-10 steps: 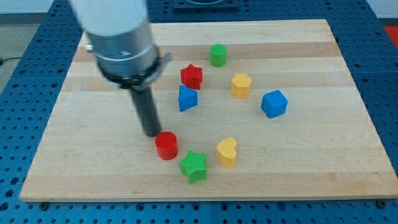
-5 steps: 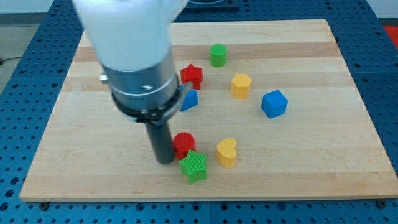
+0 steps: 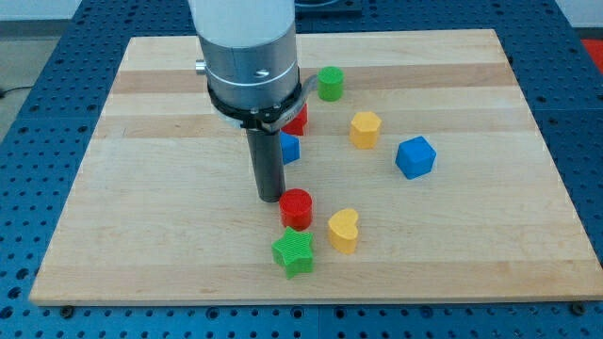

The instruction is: Place the red circle in between the yellow heart and green star

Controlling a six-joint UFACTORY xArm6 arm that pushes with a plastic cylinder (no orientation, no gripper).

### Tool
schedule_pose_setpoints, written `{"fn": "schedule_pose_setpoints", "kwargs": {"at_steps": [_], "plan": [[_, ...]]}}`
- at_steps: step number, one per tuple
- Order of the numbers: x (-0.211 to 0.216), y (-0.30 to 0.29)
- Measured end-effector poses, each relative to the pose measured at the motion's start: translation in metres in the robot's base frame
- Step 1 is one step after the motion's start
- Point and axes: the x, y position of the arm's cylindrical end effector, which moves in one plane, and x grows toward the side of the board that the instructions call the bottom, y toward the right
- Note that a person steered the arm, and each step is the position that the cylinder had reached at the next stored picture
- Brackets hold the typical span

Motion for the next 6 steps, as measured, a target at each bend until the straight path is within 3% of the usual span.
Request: {"fn": "schedule_pose_setpoints", "kwargs": {"at_steps": [6], "plan": [[0.035, 0.072]]}}
